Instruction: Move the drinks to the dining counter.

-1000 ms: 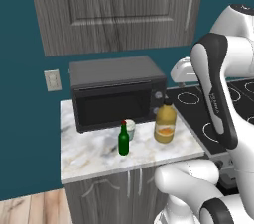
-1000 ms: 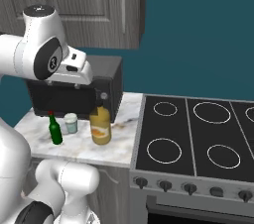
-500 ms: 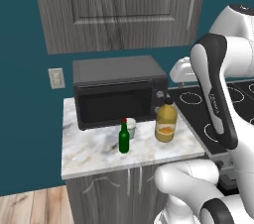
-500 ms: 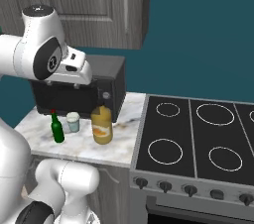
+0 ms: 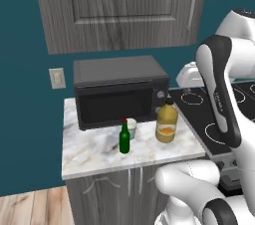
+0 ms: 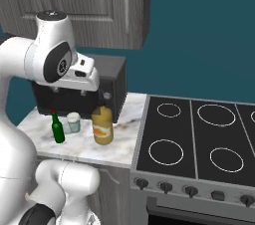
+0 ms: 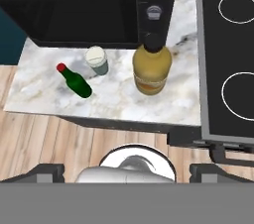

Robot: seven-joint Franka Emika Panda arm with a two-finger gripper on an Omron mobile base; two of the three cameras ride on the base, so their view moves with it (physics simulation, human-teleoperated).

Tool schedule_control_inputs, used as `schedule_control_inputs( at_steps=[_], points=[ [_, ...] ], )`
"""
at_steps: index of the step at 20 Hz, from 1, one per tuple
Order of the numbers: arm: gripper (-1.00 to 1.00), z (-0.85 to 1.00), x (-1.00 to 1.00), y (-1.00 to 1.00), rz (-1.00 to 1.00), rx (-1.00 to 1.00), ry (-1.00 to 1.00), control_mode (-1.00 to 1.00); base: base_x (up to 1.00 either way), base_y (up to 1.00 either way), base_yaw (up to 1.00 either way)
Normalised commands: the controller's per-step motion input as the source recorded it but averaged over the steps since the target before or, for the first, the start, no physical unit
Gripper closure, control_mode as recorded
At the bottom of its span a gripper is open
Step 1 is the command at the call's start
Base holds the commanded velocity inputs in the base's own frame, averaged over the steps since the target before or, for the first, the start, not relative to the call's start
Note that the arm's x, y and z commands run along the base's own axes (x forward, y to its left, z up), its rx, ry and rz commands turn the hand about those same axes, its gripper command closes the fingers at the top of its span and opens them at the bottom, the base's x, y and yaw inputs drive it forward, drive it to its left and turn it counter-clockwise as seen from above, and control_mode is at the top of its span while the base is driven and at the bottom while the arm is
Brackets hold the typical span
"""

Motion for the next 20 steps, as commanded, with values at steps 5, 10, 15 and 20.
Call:
schedule_control_inputs(
  at_steps=[5,10,15,20],
  points=[
    [-1.0,-0.37,-0.02,-0.02,0.0,0.0,0.06,-1.0,0.0,0.0,0.0],
    [-1.0,-0.45,0.0,-0.02,0.0,0.0,0.01,-1.0,0.0,0.0,0.0],
    [-1.0,-0.52,0.0,0.0,0.0,0.0,0.0,-1.0,0.0,0.0,0.0],
    [-1.0,-0.24,0.27,-0.01,0.01,-0.04,0.0,-1.0,0.0,0.0,0.0]
  ],
)
